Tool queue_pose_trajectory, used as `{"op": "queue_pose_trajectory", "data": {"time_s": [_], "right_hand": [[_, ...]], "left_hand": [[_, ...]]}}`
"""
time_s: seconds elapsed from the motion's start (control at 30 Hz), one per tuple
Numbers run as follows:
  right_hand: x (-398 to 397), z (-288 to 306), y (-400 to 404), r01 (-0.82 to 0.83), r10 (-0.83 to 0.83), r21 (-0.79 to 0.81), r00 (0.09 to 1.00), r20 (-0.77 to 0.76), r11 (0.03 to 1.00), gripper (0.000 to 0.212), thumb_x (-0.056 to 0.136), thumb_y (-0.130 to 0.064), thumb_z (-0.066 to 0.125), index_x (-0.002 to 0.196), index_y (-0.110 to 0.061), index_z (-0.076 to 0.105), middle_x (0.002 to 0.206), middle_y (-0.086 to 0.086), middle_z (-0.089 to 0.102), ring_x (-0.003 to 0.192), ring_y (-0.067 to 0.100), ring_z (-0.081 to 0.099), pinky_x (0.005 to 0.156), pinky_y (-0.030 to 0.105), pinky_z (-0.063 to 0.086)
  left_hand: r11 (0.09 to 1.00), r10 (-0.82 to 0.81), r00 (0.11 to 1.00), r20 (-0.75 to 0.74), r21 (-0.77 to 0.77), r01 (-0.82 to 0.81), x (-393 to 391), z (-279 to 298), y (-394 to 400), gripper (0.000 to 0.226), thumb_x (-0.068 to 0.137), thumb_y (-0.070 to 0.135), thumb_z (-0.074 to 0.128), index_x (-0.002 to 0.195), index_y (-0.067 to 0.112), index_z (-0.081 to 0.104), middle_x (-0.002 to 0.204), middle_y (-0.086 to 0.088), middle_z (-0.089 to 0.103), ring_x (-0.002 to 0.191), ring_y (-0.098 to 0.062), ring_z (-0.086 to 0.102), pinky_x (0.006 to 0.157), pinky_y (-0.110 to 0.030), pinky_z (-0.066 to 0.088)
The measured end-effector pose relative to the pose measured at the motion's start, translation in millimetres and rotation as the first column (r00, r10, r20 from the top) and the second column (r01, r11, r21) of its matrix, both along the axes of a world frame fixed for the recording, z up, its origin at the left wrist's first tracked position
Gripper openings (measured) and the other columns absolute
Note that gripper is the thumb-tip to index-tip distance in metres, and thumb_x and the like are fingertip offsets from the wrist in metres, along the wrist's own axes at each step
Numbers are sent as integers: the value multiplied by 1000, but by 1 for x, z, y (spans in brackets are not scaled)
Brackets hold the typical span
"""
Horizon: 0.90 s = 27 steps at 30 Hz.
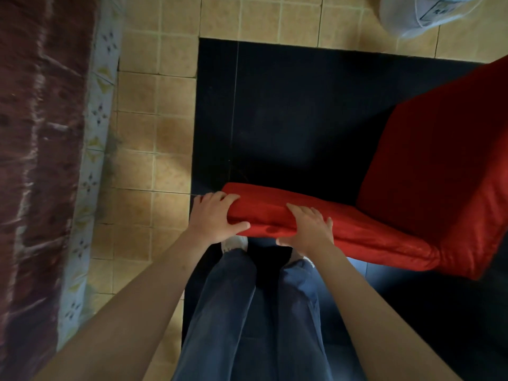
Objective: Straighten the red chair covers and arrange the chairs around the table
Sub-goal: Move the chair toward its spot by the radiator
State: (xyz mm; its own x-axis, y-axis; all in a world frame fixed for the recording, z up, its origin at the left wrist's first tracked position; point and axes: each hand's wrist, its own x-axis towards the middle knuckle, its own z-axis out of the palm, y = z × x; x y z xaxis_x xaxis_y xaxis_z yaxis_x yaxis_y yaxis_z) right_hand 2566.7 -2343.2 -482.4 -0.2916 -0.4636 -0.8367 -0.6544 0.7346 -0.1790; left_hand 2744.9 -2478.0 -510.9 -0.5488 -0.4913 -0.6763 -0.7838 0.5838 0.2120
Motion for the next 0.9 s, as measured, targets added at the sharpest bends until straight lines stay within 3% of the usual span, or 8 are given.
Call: {"op": "queue_pose_trajectory", "data": {"time_s": [0.17,0.47,0.77,0.9], "right_hand": [[8,-16,-16,-84,84,51,996,-13,995,100,70,-54,76,151,-34,21,151,-2,33,142,25,24,114,59,6],[2,-34,-14,-145,147,29,985,-87,989,94,63,-65,75,142,-27,40,137,2,49,130,24,42,115,53,13],[3,-31,-7,-214,216,30,967,-134,976,86,72,-71,62,146,-41,30,135,0,49,126,26,44,114,54,14],[-4,-31,-13,-109,109,12,992,-70,994,75,74,-61,70,139,-37,44,134,0,50,127,23,45,108,44,26]], "left_hand": [[999,-28,999,18,41,27,7,-16,-14,88,66,82,52,138,32,41,127,0,53,115,-25,48,97,-43,42],[1000,15,999,-39,25,-14,8,-22,-13,84,62,82,56,126,27,52,116,4,58,108,-20,49,85,-36,43],[997,-66,995,-75,-32,64,11,-19,-7,82,70,80,51,135,30,45,123,3,55,112,-22,49,92,-38,42],[996,-87,995,-50,-26,86,8,-18,-9,82,72,78,51,138,31,41,121,2,56,110,-22,50,89,-36,42]]}}
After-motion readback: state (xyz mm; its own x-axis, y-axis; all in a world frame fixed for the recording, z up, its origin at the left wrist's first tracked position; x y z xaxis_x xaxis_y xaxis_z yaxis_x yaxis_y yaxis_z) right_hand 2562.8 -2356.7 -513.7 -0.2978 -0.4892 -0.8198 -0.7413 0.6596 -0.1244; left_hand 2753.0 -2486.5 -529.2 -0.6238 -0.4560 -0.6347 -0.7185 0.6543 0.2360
